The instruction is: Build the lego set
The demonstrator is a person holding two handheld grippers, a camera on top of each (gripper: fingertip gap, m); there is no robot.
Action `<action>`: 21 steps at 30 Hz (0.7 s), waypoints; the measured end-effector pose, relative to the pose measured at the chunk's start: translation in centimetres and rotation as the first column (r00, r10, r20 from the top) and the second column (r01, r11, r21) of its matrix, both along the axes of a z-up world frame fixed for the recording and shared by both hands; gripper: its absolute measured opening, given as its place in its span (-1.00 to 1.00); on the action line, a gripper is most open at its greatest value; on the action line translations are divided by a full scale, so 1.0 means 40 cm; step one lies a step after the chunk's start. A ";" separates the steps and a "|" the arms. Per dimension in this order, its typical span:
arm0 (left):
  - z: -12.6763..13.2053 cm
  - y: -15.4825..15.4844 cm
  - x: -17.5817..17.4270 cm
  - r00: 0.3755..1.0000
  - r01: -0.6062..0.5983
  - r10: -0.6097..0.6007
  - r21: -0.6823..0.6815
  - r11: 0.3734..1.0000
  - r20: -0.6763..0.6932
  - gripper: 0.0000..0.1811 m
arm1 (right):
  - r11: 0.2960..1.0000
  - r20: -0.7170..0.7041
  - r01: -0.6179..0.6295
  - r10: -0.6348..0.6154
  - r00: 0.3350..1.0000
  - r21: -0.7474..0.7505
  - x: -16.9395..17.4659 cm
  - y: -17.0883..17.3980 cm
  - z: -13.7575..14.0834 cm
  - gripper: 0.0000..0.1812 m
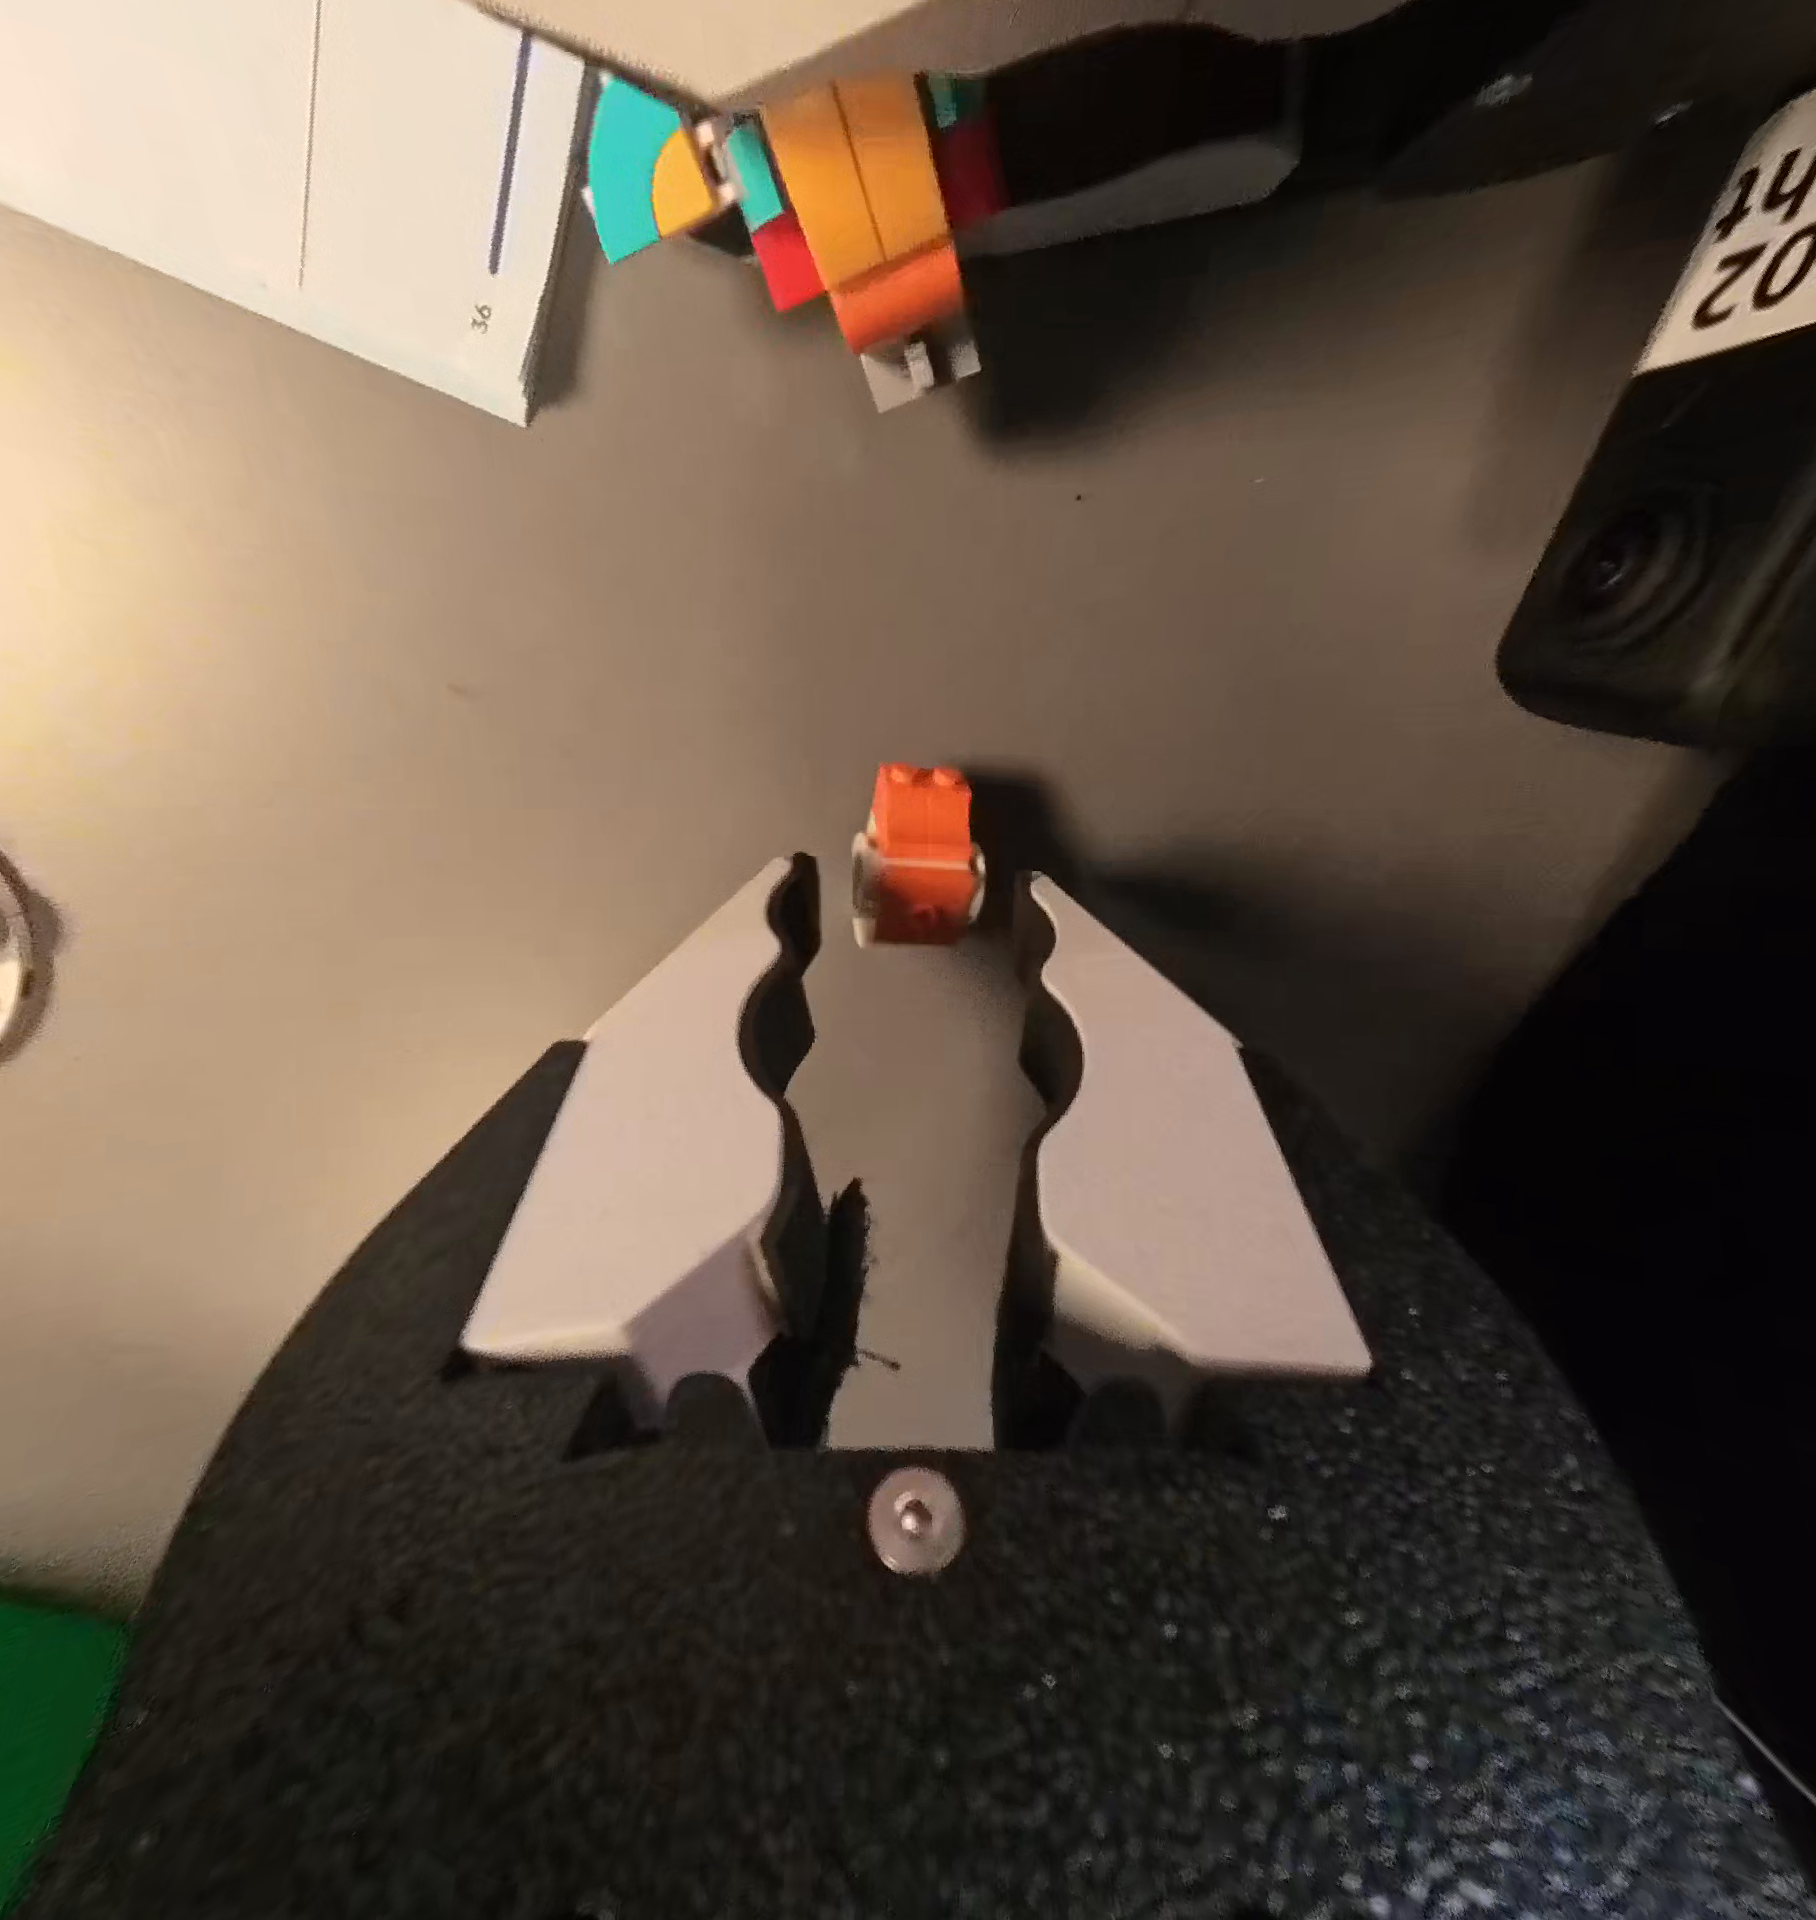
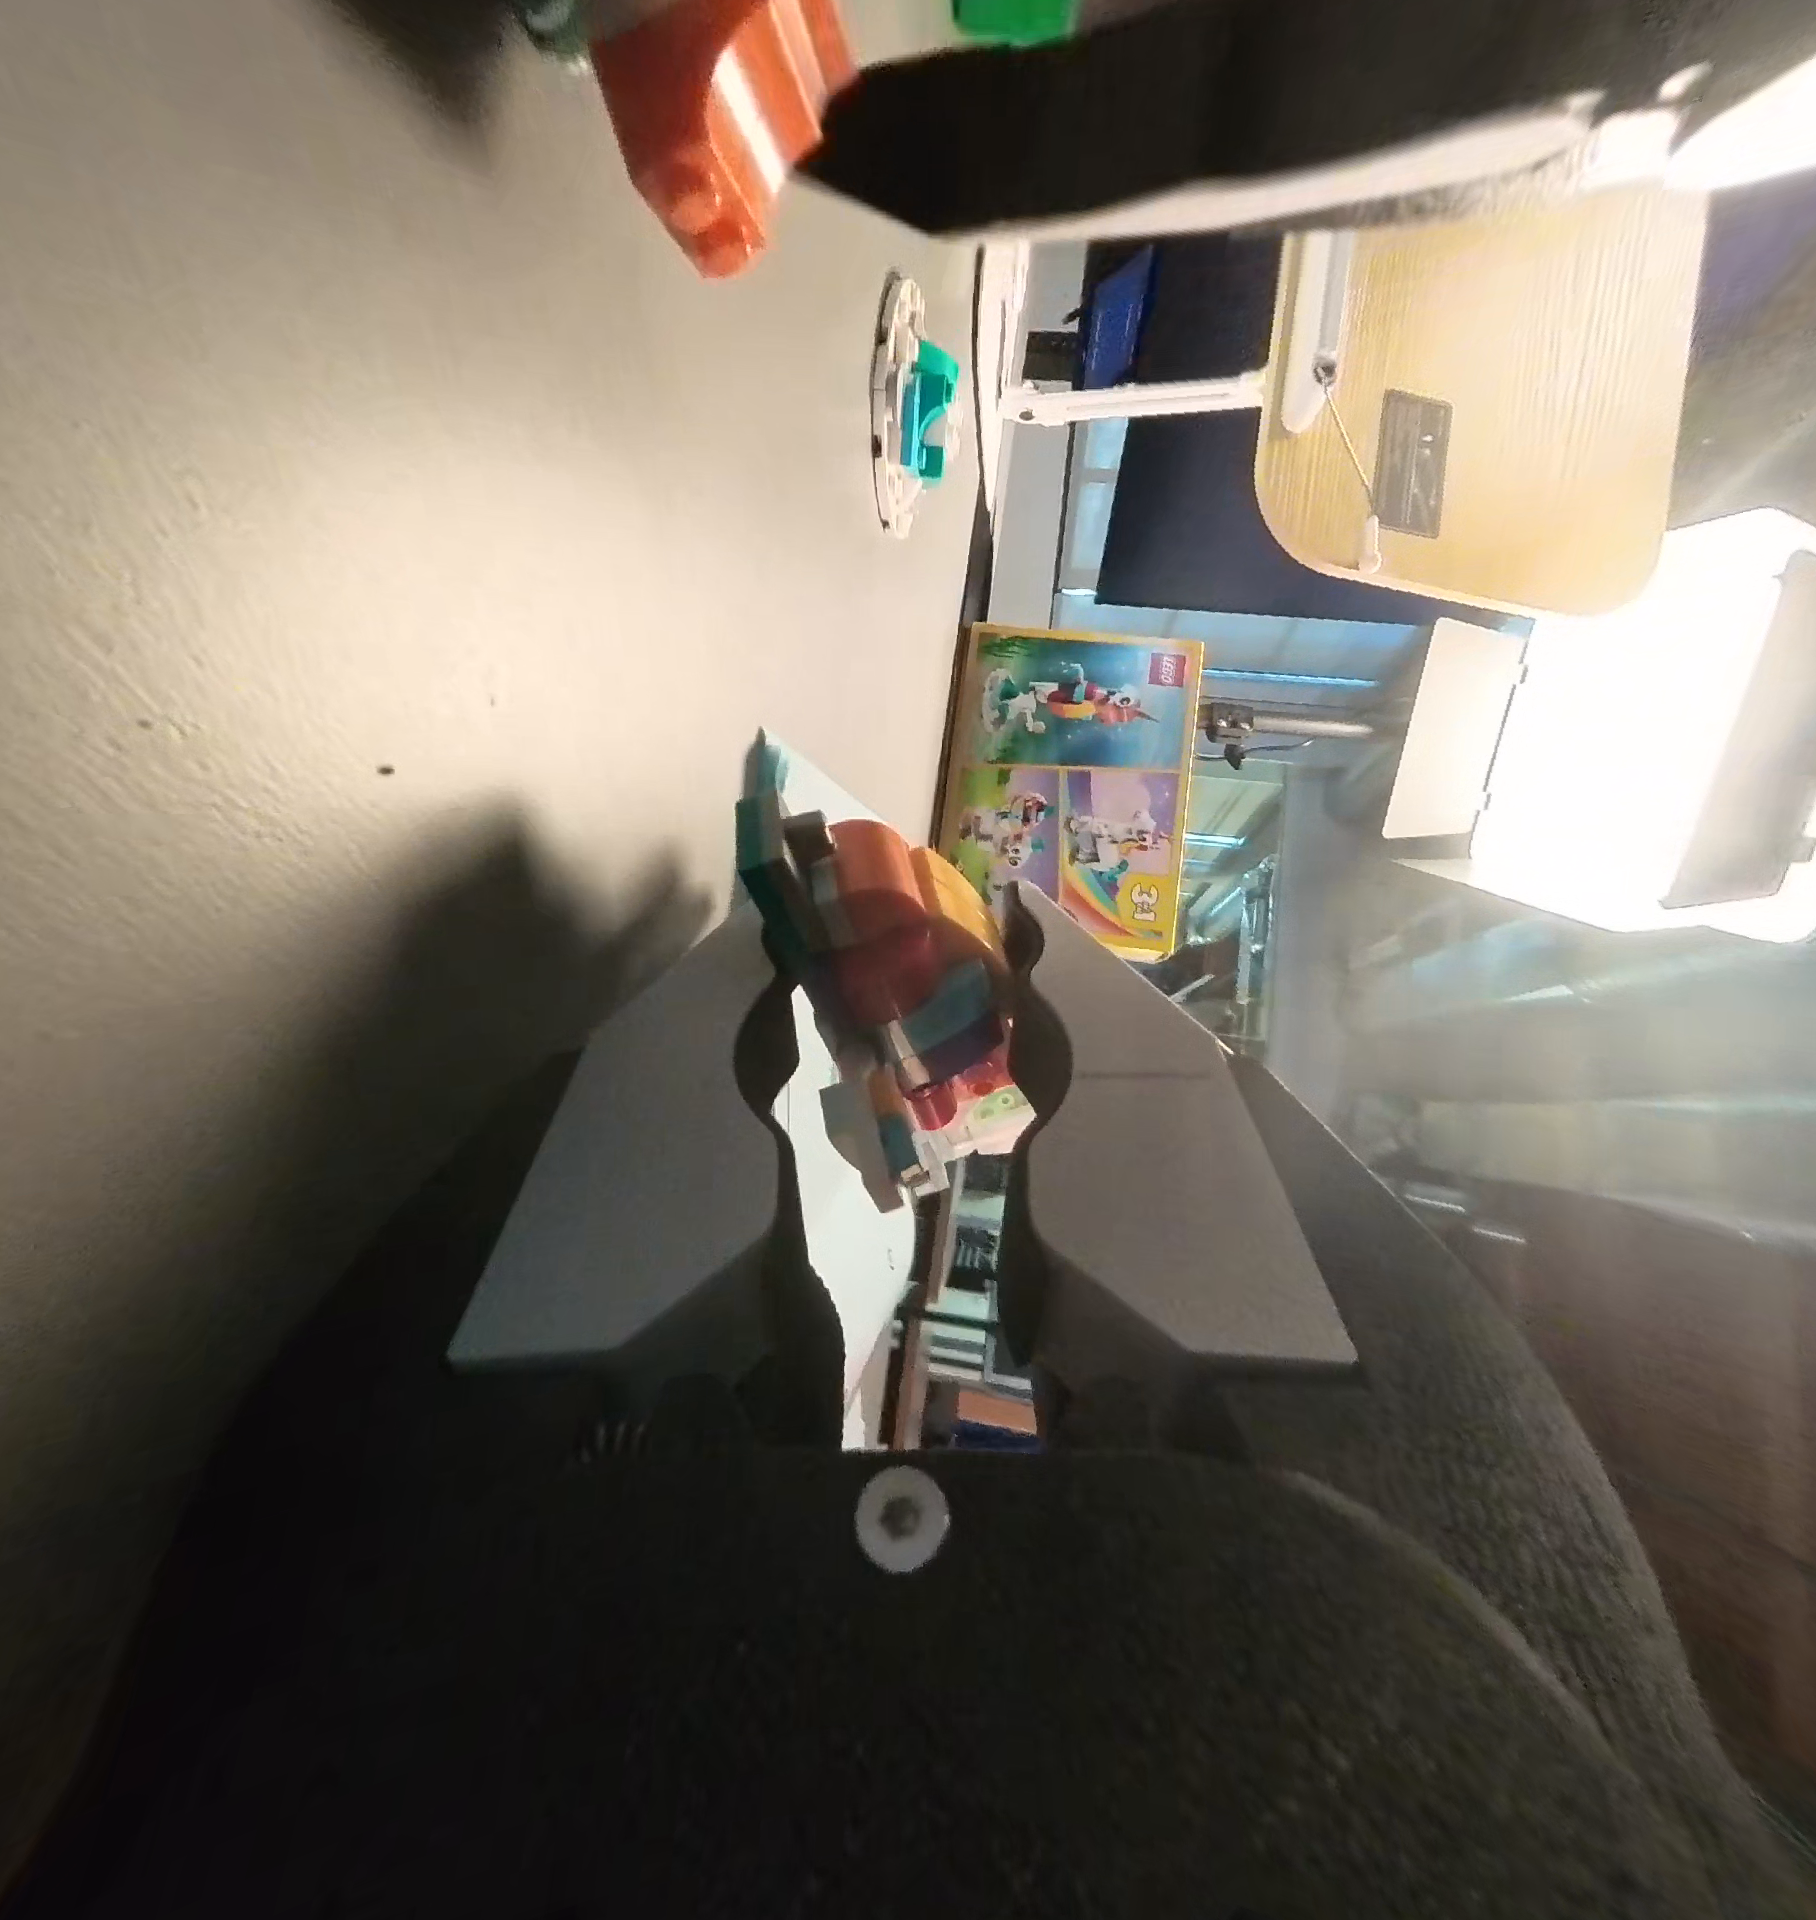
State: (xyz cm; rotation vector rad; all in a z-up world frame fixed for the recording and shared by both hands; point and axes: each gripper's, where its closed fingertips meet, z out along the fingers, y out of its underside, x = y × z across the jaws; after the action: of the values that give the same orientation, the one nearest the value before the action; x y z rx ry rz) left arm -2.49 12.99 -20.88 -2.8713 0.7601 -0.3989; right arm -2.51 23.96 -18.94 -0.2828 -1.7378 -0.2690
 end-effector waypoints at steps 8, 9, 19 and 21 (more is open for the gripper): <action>0.010 0.033 0.042 0.993 -0.052 0.031 0.178 0.983 0.118 -0.75 | 0.999 0.008 -0.015 0.016 1.000 -0.033 0.001 -0.019 -0.008 -0.61; 0.025 0.047 0.055 0.982 -0.095 0.060 0.197 0.976 0.177 -0.75 | 0.999 0.013 -0.020 0.021 1.000 -0.044 0.001 -0.024 -0.010 -0.61; 0.044 0.105 0.071 0.889 -0.330 0.238 0.186 0.925 0.392 -0.75 | 0.990 0.051 -0.025 0.032 0.998 -0.138 0.004 -0.056 -0.025 -0.61; 0.043 0.105 0.077 0.870 -0.343 0.248 0.163 0.925 0.425 -0.75 | 0.990 0.052 -0.022 0.030 0.998 -0.141 0.003 -0.056 -0.025 -0.61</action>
State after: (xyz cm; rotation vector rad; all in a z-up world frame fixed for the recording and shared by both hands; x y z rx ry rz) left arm 0.58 17.20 -19.14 -2.5026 0.2626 -0.7614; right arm -2.40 21.73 -19.95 -0.3574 -1.8158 -0.1367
